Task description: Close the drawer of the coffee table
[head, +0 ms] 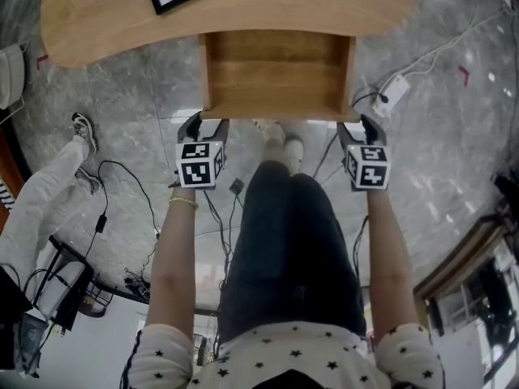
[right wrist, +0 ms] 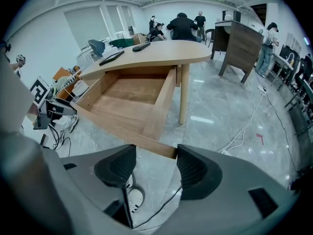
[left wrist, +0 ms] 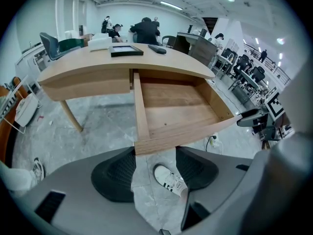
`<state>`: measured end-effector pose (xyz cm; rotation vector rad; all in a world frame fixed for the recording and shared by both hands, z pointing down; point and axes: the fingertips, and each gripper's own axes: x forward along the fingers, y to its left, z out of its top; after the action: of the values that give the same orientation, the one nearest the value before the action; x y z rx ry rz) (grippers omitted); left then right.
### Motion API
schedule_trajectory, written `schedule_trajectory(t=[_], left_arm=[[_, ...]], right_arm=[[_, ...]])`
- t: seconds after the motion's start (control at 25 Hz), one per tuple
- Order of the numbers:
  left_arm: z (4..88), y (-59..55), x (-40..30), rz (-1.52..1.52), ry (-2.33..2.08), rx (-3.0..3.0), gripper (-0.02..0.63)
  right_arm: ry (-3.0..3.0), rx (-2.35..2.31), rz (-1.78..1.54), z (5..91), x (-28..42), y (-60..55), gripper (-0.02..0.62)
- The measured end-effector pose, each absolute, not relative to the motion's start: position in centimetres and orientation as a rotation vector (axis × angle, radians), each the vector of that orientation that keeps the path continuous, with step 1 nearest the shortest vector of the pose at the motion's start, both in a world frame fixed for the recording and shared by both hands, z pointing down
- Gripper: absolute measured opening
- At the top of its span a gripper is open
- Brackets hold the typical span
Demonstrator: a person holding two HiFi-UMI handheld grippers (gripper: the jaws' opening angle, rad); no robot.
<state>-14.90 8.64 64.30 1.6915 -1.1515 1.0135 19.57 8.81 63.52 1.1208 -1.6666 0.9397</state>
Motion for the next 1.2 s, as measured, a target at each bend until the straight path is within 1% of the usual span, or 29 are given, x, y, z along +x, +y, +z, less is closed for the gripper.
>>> schedule_trajectory(t=[1.2], left_arm=[[64.4, 2.6, -14.9, 0.989, -1.175, 1.719, 0.265]], right_arm=[[-1.682, 1.16, 0.903, 63.6, 19.6, 2.7, 0.272]])
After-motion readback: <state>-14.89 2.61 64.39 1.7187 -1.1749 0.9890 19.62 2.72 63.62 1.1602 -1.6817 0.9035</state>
